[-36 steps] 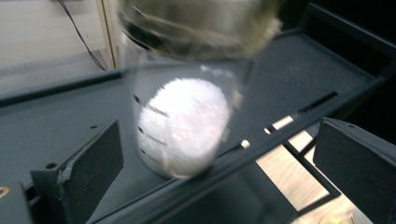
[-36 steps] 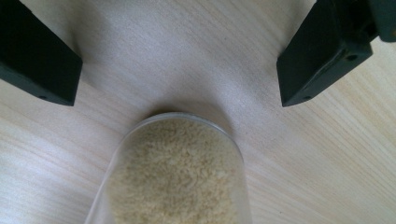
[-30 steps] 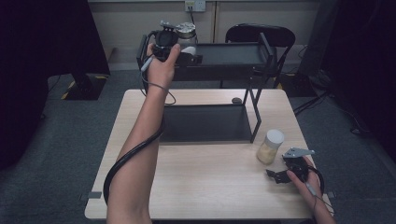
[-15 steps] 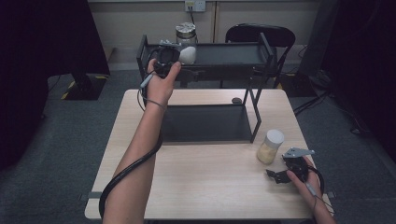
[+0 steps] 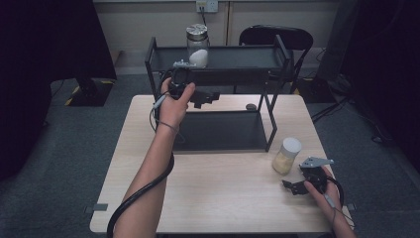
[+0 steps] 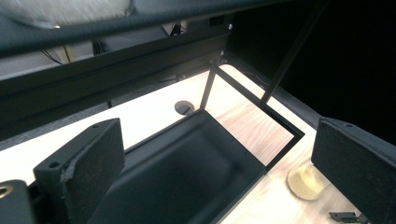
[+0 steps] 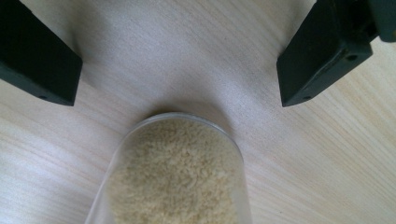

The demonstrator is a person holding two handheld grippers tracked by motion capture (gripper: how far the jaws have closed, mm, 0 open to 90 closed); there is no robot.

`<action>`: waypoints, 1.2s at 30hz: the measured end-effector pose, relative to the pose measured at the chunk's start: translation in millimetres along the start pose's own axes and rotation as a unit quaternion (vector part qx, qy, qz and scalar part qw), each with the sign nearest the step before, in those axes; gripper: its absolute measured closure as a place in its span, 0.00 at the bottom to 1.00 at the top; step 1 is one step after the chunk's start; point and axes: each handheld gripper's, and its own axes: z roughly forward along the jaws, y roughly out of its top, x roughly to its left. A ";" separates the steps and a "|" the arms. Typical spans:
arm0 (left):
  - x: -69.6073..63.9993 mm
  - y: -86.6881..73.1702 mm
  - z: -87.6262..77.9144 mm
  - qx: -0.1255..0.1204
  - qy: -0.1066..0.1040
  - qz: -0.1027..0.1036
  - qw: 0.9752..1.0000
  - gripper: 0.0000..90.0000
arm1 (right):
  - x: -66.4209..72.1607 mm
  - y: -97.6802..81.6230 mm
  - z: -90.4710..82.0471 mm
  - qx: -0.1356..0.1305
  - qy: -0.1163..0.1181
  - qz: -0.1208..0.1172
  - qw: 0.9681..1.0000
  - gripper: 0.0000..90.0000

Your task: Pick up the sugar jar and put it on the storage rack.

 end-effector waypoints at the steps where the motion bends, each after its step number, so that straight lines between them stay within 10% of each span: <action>1: -0.2 -2.3 0.6 0.000 -0.001 0.002 1.000 0.02 | 0.0 0.0 0.0 0.000 0.000 0.000 1.000 0.00; 36: 4.8 -81.2 28.1 0.016 -0.025 0.016 0.999 0.02 | 0.0 0.0 0.0 0.000 0.000 0.000 1.000 0.00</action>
